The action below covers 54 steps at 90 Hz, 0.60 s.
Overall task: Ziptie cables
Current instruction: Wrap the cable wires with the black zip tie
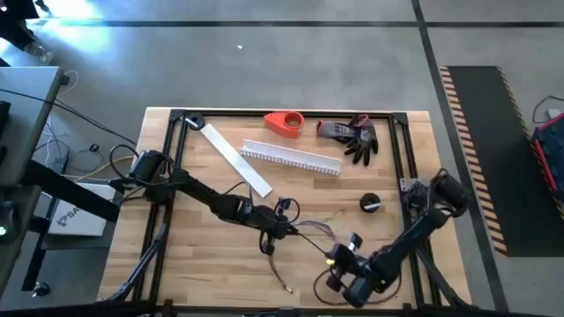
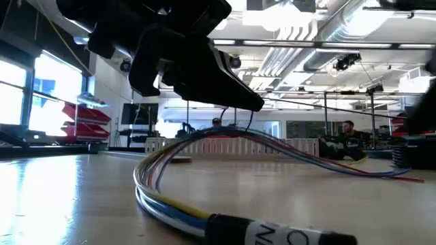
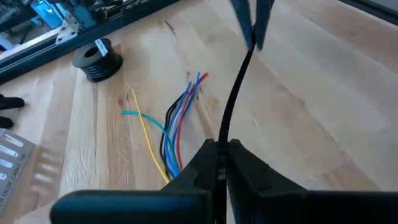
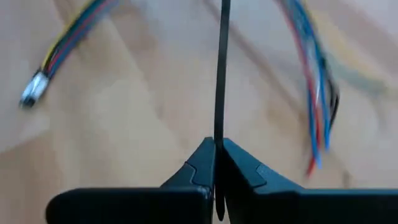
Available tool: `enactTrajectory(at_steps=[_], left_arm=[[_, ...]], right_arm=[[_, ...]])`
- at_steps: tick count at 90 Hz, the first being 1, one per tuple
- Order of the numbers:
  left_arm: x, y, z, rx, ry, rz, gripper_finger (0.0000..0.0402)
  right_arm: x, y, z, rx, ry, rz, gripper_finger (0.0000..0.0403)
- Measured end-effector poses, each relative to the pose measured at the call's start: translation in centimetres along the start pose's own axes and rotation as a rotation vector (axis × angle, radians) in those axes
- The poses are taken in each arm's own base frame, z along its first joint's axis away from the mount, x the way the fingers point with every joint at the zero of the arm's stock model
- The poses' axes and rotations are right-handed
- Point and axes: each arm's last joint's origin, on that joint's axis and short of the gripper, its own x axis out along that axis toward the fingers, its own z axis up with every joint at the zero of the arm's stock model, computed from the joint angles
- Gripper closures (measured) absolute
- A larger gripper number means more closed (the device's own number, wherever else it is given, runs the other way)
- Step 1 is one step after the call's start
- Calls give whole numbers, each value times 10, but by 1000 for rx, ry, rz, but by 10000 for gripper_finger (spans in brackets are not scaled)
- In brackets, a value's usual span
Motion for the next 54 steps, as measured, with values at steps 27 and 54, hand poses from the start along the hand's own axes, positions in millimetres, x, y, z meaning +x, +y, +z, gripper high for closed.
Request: enactTrajectory(at_steps=[27, 54], left_arm=[[0, 0, -1, 1, 10, 2, 401], [0, 1, -2, 1, 17, 5, 401]], right_arm=[[-31, 0, -47, 116, 214, 31, 402], [-54, -11, -76, 158, 318, -26, 402]])
